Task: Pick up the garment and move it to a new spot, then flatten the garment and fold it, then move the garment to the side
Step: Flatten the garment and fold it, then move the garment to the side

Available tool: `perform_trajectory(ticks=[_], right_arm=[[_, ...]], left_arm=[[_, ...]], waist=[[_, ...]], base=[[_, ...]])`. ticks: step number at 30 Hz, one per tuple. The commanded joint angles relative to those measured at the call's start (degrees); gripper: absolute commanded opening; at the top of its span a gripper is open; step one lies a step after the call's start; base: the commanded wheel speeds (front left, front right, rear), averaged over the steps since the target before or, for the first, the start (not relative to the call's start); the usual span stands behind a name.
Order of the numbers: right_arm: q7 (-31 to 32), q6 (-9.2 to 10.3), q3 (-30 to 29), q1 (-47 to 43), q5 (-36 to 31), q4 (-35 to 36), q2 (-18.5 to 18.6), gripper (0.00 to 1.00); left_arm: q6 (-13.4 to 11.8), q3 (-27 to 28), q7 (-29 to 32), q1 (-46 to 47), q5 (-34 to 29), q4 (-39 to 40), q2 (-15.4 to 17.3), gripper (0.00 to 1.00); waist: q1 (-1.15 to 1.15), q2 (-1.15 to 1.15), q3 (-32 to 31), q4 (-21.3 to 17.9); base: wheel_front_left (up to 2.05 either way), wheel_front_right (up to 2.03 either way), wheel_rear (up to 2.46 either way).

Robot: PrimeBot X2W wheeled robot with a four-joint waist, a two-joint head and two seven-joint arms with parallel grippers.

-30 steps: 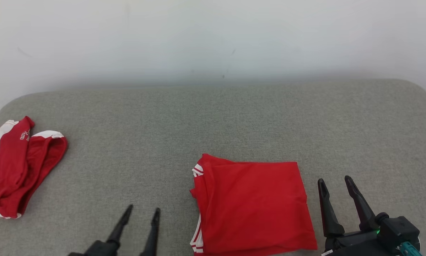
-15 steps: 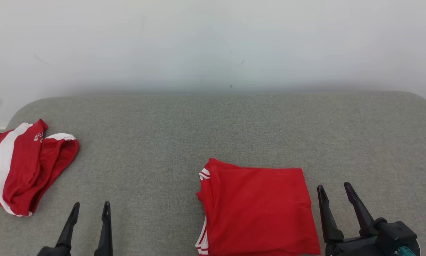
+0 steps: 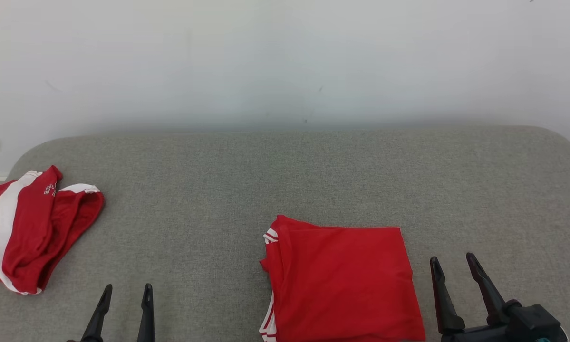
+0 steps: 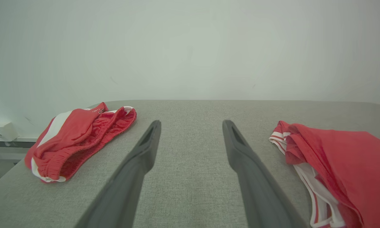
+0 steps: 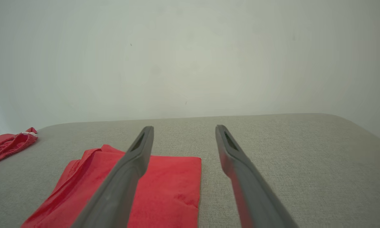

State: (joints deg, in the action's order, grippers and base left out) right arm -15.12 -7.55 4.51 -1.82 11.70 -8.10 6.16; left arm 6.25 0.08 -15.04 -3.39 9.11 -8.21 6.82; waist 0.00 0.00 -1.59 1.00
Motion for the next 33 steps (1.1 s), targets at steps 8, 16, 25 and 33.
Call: perform_trajectory(ticks=[8,16,25,33], right_arm=[[-0.02,0.14,-1.27,-1.57,-0.47,0.00,-0.31,1.00],[-0.02,0.14,-1.74,-1.80,-0.75,-0.10,-0.78,1.00],[-0.02,0.14,-1.75,-1.65,-0.73,-0.63,-0.90,1.00],[-0.02,0.14,-1.61,-1.54,-0.65,-0.89,-0.78,1.00]], left_arm=[[0.49,0.06,-0.20,-1.33,1.14,0.88,0.07,1.00],[-0.07,0.05,0.14,-1.70,1.55,1.57,0.97,1.00],[-0.92,0.05,0.31,-2.57,2.02,2.34,1.21,1.00],[-1.43,-0.40,0.45,-2.56,2.28,2.62,1.27,1.00]], waist=[[0.00,0.00,-0.08,-0.42],[0.00,0.00,-0.16,-0.30],[0.00,0.00,-0.17,-0.58],[0.00,0.00,0.08,-0.67]], base=[[0.00,0.00,0.00],[0.00,0.00,0.00],[0.00,0.00,0.00],[0.00,0.00,0.00]])
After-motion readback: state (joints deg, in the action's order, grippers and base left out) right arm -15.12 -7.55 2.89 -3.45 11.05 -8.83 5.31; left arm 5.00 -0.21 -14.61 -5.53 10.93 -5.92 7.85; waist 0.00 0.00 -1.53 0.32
